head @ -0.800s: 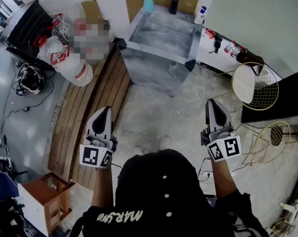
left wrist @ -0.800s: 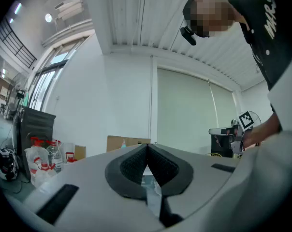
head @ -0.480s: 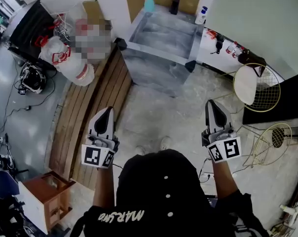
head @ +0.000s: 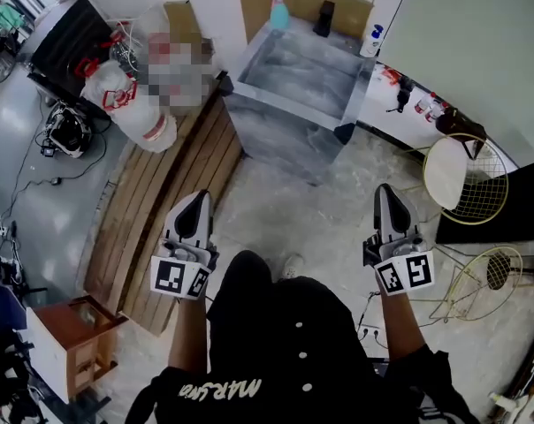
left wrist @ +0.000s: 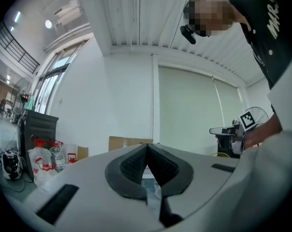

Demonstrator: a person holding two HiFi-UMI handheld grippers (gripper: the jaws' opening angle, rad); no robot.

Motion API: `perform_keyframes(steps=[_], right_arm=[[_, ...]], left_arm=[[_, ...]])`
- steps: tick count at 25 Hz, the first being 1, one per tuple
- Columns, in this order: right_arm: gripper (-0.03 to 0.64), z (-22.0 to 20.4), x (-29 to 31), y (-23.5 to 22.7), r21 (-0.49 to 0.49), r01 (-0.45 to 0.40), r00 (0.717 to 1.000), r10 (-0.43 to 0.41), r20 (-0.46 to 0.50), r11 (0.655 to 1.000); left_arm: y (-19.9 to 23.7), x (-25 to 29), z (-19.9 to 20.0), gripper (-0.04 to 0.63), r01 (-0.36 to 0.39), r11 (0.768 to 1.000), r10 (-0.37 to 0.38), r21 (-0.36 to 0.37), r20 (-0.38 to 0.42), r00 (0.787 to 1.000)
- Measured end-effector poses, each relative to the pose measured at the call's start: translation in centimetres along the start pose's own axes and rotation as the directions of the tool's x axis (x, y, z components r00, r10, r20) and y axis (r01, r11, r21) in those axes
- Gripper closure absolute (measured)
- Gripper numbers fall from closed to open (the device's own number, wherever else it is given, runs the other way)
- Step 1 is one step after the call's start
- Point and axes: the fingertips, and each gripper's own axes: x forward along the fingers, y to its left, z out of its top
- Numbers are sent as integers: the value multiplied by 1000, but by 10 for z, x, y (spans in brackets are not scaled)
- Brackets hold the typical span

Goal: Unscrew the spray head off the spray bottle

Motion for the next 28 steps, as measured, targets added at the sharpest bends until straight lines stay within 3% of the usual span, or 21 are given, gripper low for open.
perform_keyframes(steps=[10, 25, 28], right_arm=[[604, -6, 51, -12, 2, -25, 1000, 25, -10, 1000], [604, -1, 228, -27, -63, -4, 1000, 4, 0, 998], [604, -2, 257, -24, -76, 7, 1000, -7, -5, 997]], left_arm=[[23, 47, 5, 571, 22, 1000, -21, -16, 38, 999], [146, 182, 16, 571, 117, 993, -119, 26, 60, 991], [169, 199, 21, 571, 136, 991, -136, 7, 80, 987]])
